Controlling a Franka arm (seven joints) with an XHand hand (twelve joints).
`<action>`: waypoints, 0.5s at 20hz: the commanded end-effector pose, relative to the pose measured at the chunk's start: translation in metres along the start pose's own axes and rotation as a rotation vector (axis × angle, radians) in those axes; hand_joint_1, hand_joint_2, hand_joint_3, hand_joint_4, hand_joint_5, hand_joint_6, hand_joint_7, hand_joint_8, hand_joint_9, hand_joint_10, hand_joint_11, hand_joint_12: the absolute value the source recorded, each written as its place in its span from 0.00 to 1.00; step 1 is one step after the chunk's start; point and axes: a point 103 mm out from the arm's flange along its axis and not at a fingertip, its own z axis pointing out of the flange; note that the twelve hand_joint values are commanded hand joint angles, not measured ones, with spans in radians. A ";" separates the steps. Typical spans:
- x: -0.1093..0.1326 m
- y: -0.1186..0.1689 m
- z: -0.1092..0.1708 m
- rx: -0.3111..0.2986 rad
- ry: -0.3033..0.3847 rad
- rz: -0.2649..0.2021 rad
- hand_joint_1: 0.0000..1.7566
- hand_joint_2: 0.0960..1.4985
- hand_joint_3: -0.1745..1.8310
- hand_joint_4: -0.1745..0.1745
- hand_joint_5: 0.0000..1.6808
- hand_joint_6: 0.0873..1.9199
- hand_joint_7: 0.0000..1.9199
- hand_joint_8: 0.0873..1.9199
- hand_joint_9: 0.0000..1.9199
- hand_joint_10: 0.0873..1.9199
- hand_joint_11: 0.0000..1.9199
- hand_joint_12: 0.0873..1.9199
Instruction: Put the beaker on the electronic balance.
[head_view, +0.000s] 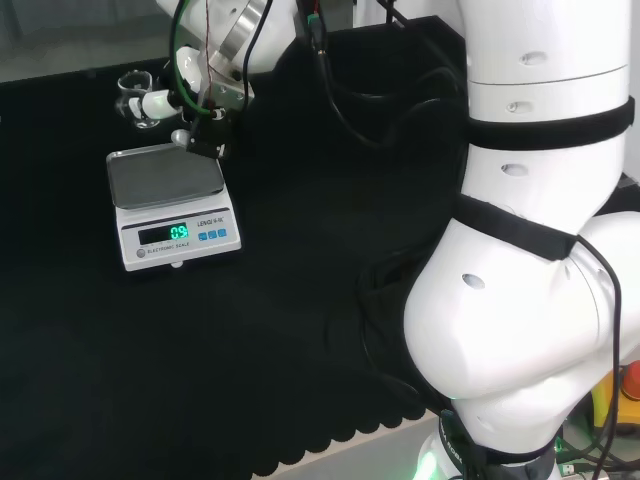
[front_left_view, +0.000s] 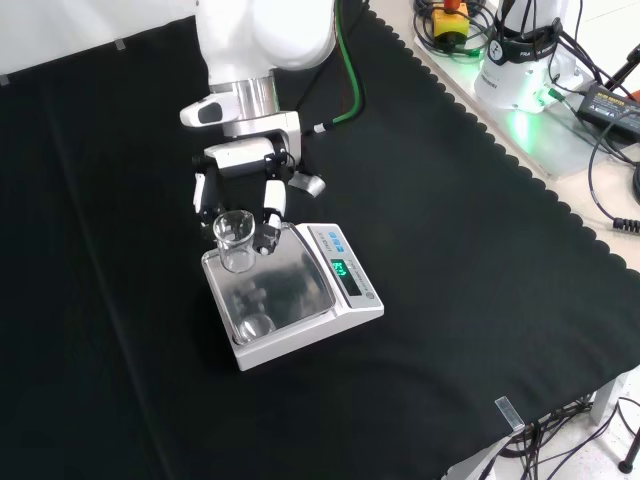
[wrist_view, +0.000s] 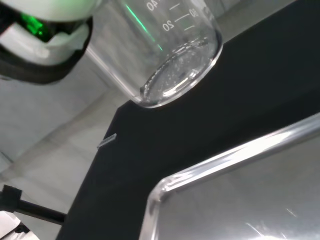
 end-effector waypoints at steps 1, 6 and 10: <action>-0.023 -0.004 0.014 -0.018 -0.066 0.112 0.68 0.29 0.57 0.00 0.76 0.41 0.86 0.43 0.92 0.37 0.84 0.36; -0.021 -0.005 0.027 -0.001 -0.133 0.157 0.68 0.29 0.57 0.00 0.76 0.41 0.86 0.43 0.92 0.37 0.84 0.36; -0.022 -0.004 0.035 0.007 -0.148 0.182 0.68 0.29 0.57 0.00 0.76 0.41 0.86 0.43 0.92 0.37 0.84 0.36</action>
